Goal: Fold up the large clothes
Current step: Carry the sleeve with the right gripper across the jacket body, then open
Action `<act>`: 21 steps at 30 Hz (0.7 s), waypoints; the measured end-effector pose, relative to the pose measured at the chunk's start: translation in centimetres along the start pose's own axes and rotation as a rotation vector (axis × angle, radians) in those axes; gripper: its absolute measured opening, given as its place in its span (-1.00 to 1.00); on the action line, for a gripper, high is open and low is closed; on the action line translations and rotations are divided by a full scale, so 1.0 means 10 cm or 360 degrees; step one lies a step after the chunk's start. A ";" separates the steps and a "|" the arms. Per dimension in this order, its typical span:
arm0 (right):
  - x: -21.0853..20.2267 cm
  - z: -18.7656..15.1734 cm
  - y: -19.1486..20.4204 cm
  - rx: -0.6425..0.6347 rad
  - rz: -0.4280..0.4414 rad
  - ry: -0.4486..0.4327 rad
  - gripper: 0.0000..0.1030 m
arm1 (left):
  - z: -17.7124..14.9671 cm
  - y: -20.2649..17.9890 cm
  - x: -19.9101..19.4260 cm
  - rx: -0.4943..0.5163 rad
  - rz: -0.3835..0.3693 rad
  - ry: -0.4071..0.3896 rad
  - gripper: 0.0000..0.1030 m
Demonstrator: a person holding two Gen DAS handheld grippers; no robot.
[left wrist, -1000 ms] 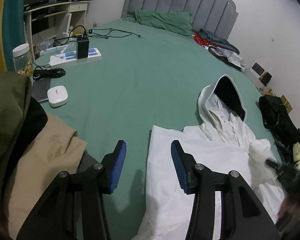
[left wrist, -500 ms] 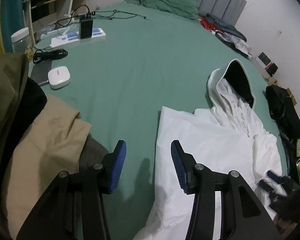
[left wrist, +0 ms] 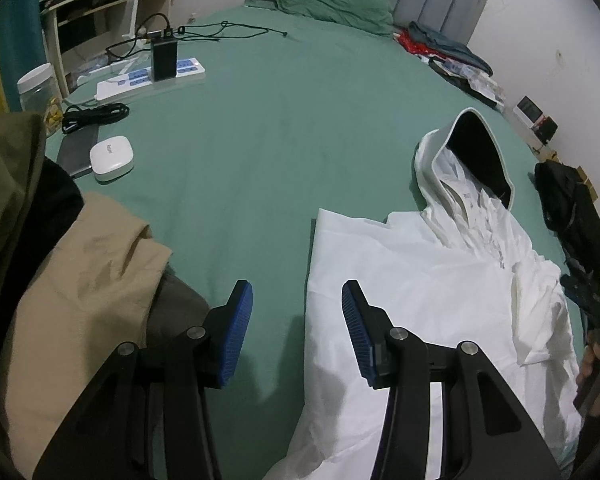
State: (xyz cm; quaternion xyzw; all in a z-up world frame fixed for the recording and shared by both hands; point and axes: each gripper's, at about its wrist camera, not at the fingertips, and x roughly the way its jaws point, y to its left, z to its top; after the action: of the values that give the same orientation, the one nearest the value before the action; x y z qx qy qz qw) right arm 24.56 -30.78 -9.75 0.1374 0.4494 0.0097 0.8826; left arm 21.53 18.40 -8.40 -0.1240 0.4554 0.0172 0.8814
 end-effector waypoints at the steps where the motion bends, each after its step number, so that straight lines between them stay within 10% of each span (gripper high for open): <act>1: 0.09 0.03 -0.02 0.0023 0.0016 0.0019 0.07 | 0.01 -0.01 0.02 0.0005 0.0006 -0.0001 -0.04; 4: 0.25 0.06 0.00 0.0057 0.0108 0.0049 -0.05 | 0.02 -0.05 0.06 0.0015 0.0071 -0.0025 -0.04; 6: 0.26 0.08 0.08 0.0015 0.0119 0.0048 -0.87 | 0.04 -0.05 0.07 0.0022 0.0060 -0.0036 -0.04; 21: -0.74 -0.02 2.10 -0.0763 0.0228 -0.0367 -0.88 | 0.06 0.33 -0.29 -0.0089 -0.0012 -0.0089 -0.04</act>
State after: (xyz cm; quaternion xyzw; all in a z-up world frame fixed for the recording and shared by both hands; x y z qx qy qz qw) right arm 22.21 -11.61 1.25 -0.0439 0.3199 0.1625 0.9324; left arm 19.82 21.98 -6.38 -0.1500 0.4295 0.0300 0.8900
